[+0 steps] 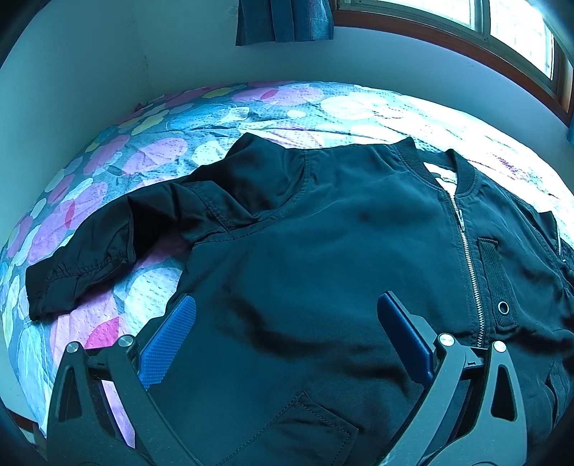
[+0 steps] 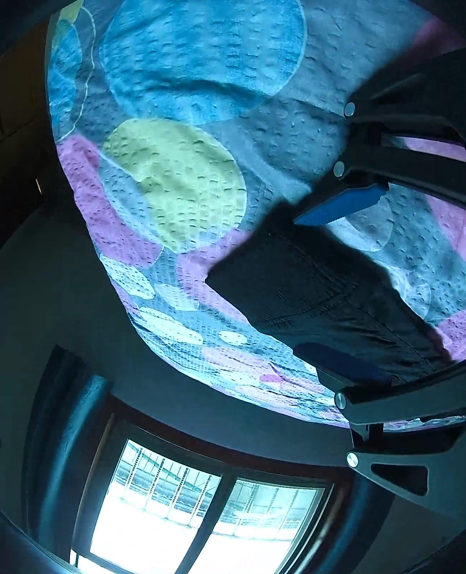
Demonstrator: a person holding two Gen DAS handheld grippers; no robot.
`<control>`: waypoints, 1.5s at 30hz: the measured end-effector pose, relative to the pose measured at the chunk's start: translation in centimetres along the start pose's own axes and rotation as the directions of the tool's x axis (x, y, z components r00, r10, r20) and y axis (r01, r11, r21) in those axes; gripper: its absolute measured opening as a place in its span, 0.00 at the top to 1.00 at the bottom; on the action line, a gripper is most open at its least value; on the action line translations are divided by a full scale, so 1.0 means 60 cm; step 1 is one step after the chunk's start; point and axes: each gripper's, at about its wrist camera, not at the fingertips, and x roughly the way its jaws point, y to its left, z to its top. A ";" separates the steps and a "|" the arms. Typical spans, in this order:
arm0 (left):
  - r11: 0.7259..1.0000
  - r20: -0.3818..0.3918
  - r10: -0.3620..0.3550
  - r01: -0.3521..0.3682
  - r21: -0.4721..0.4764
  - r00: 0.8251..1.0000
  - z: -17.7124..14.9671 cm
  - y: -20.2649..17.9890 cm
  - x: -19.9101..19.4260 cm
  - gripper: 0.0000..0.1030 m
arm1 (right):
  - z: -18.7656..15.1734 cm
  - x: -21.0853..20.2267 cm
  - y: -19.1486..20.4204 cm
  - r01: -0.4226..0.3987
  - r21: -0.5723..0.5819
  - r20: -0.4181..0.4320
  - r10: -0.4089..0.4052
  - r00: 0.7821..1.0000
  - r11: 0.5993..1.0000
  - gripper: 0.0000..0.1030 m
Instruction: Fold small clothes
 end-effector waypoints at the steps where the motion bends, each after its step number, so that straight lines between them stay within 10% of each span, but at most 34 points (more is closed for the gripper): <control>1: 1.000 -0.001 0.001 -0.001 0.000 1.000 0.000 0.000 0.000 0.02 | 0.000 -0.002 -0.002 -0.003 0.009 0.009 0.002 1.000 1.000 0.36; 7: 1.000 -0.005 0.002 -0.002 0.006 1.000 0.000 -0.004 0.001 0.02 | 0.008 -0.028 -0.020 0.040 0.098 0.113 -0.051 0.992 0.994 0.36; 13: 1.000 -0.016 -0.002 0.002 0.003 1.000 -0.001 -0.007 0.005 0.02 | 0.015 0.015 0.016 0.116 -0.092 -0.004 -0.117 0.993 0.989 0.36; 17: 1.000 -0.019 -0.001 0.001 0.002 1.000 -0.001 -0.007 0.006 0.02 | 0.007 0.030 0.016 0.062 -0.139 -0.088 -0.074 0.993 0.988 0.86; 24: 1.000 -0.013 0.000 0.000 0.000 1.000 -0.001 0.004 0.000 0.02 | 0.015 -0.005 -0.025 0.029 -0.042 -0.012 -0.030 0.999 0.999 0.87; 31: 1.000 -0.005 -0.001 0.001 0.001 1.000 0.003 0.023 -0.002 0.02 | -0.010 -0.067 0.092 -0.047 -0.169 0.080 0.061 0.995 0.984 0.87; 45: 0.999 0.024 0.024 -0.023 -0.038 0.999 -0.006 0.108 -0.018 0.02 | -0.303 -0.135 0.507 -0.407 -0.636 -0.196 0.373 0.907 0.656 0.87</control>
